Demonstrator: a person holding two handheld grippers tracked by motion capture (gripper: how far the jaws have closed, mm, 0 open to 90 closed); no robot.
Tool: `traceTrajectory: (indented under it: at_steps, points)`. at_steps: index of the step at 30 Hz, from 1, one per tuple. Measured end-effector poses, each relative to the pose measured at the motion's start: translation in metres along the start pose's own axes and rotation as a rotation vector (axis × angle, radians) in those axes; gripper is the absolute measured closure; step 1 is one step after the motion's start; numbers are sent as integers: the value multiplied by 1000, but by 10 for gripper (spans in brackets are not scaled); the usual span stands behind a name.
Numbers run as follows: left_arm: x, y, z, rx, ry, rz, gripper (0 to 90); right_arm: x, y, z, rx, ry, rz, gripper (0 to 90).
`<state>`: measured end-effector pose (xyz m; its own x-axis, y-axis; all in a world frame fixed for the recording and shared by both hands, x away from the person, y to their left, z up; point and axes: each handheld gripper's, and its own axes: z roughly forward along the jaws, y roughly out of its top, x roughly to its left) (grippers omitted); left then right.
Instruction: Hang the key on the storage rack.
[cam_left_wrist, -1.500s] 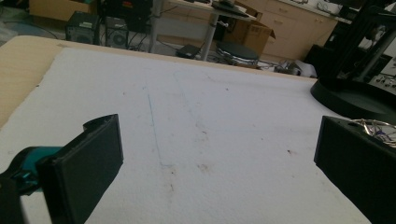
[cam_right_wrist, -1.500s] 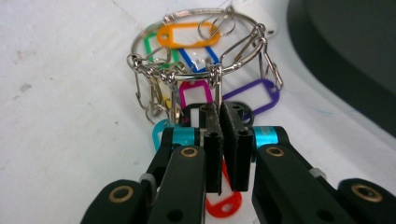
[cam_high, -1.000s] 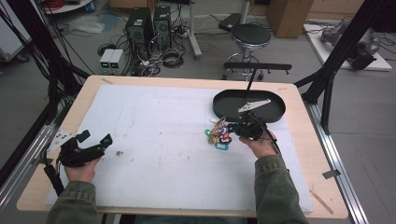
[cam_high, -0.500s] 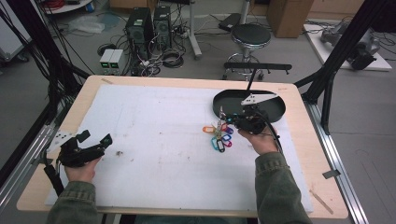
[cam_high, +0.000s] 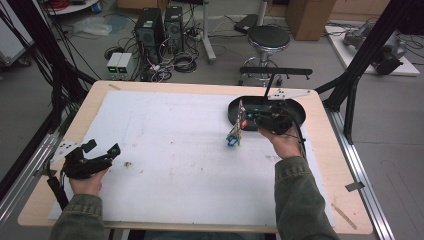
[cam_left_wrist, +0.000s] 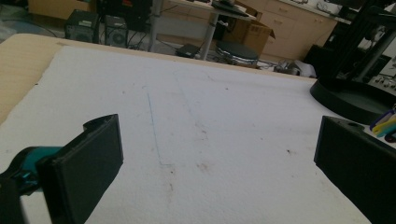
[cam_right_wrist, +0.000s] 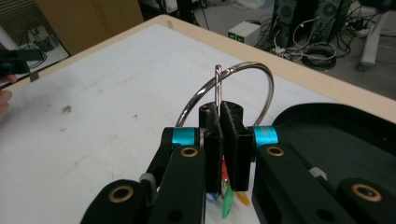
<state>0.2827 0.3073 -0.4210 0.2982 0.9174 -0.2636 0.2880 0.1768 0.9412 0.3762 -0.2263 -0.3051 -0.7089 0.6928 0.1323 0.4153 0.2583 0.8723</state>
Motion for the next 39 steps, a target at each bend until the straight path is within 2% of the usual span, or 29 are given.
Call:
traceTrajectory:
  at_steps: [9, 17, 22, 28, 34, 39]
  points:
    - [-1, -1, 1, 1, -16, -7, 17, -4, 19, -13, -43, -40, 22, 871]
    - [0, -2, 1, 7, -26, -12, 17, -22, 31, -15, -103, -74, 84, 871]
    - [1, -2, 2, 3, -25, -21, 17, -35, 41, -12, -99, -95, 92, 871]
    - [0, -2, 2, 6, -22, -13, 17, -50, 47, -7, -103, -104, 123, 871]
    - [0, -2, 2, 11, -20, -7, 17, -59, 55, -2, -84, -127, 128, 871]
    - [1, -2, 2, 9, -19, -10, 17, -65, 58, 4, -91, -139, 135, 871]
